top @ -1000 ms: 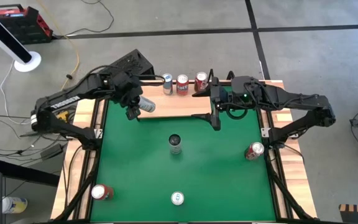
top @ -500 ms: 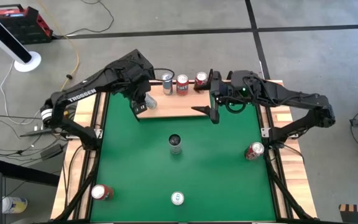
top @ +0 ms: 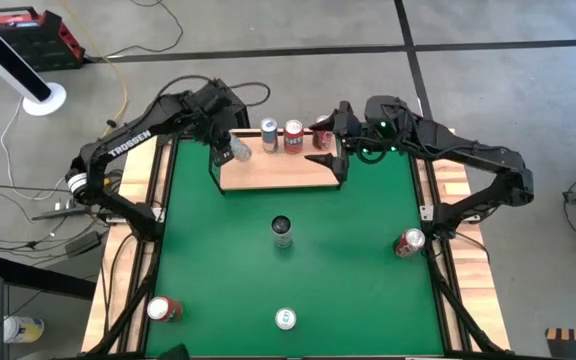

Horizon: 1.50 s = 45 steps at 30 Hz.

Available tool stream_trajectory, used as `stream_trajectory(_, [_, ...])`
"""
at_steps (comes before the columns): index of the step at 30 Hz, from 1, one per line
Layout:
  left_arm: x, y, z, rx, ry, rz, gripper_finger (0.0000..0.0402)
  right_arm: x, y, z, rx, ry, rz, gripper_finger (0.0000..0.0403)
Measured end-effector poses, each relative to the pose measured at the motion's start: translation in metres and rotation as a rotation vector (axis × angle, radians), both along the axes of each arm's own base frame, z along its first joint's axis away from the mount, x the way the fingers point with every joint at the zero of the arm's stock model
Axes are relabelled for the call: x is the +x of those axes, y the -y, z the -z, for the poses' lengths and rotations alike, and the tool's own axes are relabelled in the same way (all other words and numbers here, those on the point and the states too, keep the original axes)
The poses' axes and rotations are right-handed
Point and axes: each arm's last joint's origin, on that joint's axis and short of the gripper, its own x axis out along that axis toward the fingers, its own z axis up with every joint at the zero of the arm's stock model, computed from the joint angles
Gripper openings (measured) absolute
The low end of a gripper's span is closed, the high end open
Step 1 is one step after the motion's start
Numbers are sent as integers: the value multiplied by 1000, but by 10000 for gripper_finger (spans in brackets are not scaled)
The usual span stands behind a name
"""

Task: Place canned beverage on shelf
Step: Put the top white soda can on the shelf

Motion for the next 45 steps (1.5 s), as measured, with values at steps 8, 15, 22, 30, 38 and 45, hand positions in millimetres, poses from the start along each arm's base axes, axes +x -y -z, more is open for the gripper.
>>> stream_trajectory(8, [8,-42,-14,-39,-123,73,233,1,19,-2,34,66,72,391])
stream_trajectory(15, [17,-68,4,-83,-195,103,233,2,24,0,54,57,91,391])
stream_trajectory(22, [24,-74,16,-93,-248,111,233,5,27,3,63,48,99,391])
stream_trajectory(30, [29,-80,27,-93,-290,106,233,4,30,3,40,47,105,391])
stream_trajectory(38, [32,-80,30,-109,-296,124,233,1,36,4,35,39,122,391])
stream_trajectory(45, [32,-80,30,-111,-295,127,259,-1,41,4,30,38,138,391])
